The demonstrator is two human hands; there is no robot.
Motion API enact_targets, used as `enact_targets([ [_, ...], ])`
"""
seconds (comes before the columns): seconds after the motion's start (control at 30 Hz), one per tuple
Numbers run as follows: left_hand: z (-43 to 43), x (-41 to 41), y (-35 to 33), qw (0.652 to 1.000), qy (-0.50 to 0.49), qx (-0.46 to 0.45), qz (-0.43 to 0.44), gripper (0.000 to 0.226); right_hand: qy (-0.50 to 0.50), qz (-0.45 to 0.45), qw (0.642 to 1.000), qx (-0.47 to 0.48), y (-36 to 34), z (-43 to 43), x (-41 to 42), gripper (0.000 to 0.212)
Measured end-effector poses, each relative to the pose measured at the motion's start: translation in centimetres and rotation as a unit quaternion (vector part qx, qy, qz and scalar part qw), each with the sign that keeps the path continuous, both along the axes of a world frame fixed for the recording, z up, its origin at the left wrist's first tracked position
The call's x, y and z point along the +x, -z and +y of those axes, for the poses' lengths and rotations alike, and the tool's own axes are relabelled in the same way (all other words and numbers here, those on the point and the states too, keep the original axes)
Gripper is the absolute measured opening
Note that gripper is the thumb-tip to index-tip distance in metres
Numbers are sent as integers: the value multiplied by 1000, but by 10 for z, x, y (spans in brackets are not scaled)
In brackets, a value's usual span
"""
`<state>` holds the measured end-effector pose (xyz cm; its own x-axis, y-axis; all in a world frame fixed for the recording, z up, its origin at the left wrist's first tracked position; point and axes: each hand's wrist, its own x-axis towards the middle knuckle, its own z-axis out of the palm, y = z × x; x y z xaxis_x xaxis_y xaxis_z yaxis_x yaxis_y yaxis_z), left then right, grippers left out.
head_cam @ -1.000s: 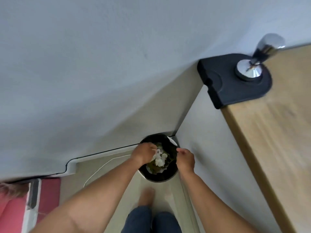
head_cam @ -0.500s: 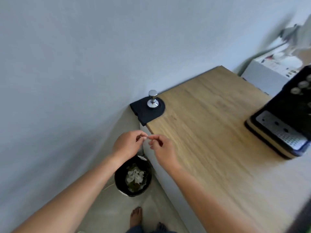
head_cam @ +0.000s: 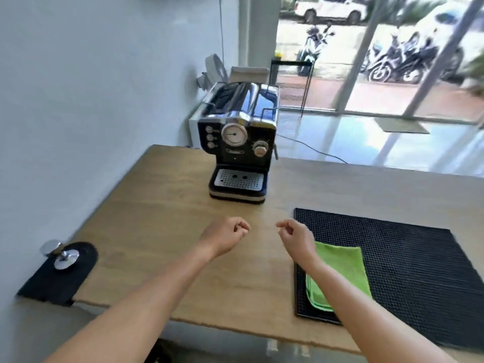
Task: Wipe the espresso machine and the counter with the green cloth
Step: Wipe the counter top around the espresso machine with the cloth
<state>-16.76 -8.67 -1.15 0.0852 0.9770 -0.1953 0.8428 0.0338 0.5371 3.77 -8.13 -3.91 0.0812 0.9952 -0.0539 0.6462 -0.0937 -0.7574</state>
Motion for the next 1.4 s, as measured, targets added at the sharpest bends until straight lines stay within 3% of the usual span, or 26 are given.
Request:
enact_targets([
  [0.17,25,87,13,994,110,-15,8,28,137,-66,988,-2,6,-9,89,27],
  [0.27,34,144,24,989,146,-15,36,41,187,-136,969,-82,16,-21,138,40],
  [0.37,43,172,34,985,152,-23,74,39,198,-152,958,-142,21,-26,158,50],
  [0.5,50,182,47,981,140,-54,119,43,210,-144,960,-112,27,-27,158,29],
  [0.6,51,179,52,983,143,-45,101,42,210,-139,965,-72,28,-29,148,18],
  [0.8,44,150,54,985,157,-69,2,62,163,16,986,12,-1,-33,108,9],
  [1.0,42,99,49,976,165,-87,-109,32,25,115,993,20,-36,-23,63,14],
  [1.13,46,51,39,964,129,-113,-203,20,8,171,985,24,-50,-3,42,9],
  [1.27,50,13,14,964,56,-38,-256,17,-6,152,986,71,-60,14,26,16],
  [1.4,47,-20,-20,972,-8,132,-192,16,-47,138,981,130,-59,16,3,27],
])
